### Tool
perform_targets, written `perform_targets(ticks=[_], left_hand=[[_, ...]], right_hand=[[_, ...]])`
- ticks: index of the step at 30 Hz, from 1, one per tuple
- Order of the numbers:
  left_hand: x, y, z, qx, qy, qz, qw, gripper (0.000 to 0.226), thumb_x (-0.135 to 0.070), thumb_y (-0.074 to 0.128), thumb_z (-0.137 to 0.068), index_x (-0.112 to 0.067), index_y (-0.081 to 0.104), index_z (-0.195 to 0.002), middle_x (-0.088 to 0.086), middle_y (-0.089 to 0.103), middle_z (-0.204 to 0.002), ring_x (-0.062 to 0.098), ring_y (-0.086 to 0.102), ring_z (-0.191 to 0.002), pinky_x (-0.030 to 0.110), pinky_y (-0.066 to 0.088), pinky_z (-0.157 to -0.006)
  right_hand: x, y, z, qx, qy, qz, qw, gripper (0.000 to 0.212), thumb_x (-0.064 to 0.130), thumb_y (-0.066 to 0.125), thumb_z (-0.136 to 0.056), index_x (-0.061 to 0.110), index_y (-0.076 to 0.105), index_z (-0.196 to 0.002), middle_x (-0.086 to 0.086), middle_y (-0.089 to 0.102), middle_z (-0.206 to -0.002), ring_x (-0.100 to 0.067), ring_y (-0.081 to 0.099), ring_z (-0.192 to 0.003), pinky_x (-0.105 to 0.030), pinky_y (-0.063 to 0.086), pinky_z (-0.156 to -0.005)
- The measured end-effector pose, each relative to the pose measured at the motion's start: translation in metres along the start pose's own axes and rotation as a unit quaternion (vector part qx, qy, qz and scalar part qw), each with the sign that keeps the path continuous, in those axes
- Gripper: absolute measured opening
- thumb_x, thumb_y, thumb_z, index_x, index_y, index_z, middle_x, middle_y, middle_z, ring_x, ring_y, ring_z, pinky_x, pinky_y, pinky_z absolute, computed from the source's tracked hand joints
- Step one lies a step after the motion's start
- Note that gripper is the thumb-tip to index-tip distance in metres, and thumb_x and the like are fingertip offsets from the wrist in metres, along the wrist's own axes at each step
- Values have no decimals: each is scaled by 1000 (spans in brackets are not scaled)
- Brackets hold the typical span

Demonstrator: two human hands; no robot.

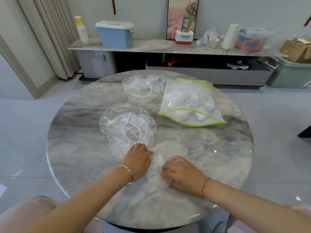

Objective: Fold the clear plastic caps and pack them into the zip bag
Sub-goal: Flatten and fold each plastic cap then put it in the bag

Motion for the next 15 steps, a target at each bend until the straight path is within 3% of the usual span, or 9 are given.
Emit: perform_targets(ticks=[2,4,6,8,11,13,15], left_hand=[[2,0,0,5,5,12,1000,85,-44,-3,-69,-21,50,-131,1,45,-121,19,35,-119,27,19,-110],[5,0,1,15,29,45,998,77,-40,13,-70,-19,43,-137,-1,40,-135,19,26,-131,23,8,-113],[3,-2,0,45,59,90,993,73,-34,32,-70,-21,35,-142,-8,32,-144,15,15,-138,18,1,-110],[0,-2,-1,64,68,126,988,77,-40,41,-68,-24,33,-142,-14,32,-143,9,12,-138,17,4,-109],[-1,-3,-4,29,46,154,987,77,-61,35,-63,-23,53,-128,-15,50,-122,5,32,-125,19,20,-105],[-1,-1,-5,-24,16,192,981,53,-61,42,-71,-24,67,-100,-18,60,-94,7,51,-102,26,36,-96],[-3,3,-6,-33,-18,209,977,22,-47,58,-82,-26,64,-82,-24,56,-74,7,55,-87,29,40,-88]], right_hand=[[-5,-2,0,-18,46,-40,998,23,18,49,-72,21,69,-80,8,66,-84,-12,61,-81,-24,38,-89],[-11,-8,1,-55,161,-154,973,16,16,53,-80,21,68,-82,10,67,-83,-10,61,-81,-25,43,-84],[-16,-15,5,-83,296,-307,901,13,16,57,-88,22,66,-83,7,67,-82,-9,62,-80,-26,48,-79],[-20,-22,5,-137,383,-406,819,18,9,57,-90,21,64,-78,4,66,-70,-6,63,-70,-19,48,-68],[-30,-20,7,-177,475,-489,710,16,0,55,-90,7,61,-77,8,63,-53,3,59,-52,-10,44,-55],[-38,-12,13,-173,513,-492,682,9,5,58,-90,-3,63,-88,-2,66,-63,-10,63,-60,-21,49,-61],[-41,-6,18,-160,534,-483,675,10,7,60,-89,-2,62,-93,-8,69,-71,-18,64,-64,-31,50,-64]])
Point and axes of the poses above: each hand's wrist, its own z-axis away from the middle knuckle, its own y-axis out of the palm, x = y × z, the point moved 3 cm from there along -z, towards the middle knuckle
